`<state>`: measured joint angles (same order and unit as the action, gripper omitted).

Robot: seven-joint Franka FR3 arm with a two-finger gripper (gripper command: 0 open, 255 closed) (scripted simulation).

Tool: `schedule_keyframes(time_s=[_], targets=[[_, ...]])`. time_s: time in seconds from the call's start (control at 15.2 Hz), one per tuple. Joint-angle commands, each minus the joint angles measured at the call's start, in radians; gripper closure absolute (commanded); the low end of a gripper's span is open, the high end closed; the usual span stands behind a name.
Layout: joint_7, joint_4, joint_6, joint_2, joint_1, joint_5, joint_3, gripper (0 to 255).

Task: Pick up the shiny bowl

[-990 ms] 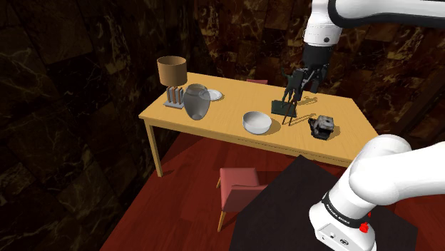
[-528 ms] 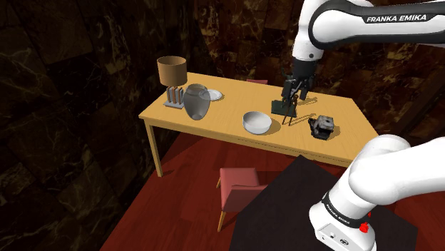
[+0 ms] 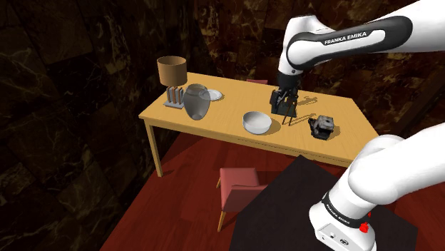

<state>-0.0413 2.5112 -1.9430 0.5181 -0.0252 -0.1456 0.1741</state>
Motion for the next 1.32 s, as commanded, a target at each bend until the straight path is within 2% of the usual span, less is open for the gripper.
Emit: schedule_keyframes(time_s=[0.0,0.53,0.92,1.25], targets=[[-0.020,-0.004,-0.079,-0.073,0.000,-0.004,0.020,0],[-0.122,-0.086,-0.332,-0.381,0.005,0.032,0.089,0],[-0.227,-0.207,-0.470,-0.629,-0.004,0.118,0.108,0],[-0.313,-0.346,-0.543,-0.832,-0.040,0.202,0.088,0]])
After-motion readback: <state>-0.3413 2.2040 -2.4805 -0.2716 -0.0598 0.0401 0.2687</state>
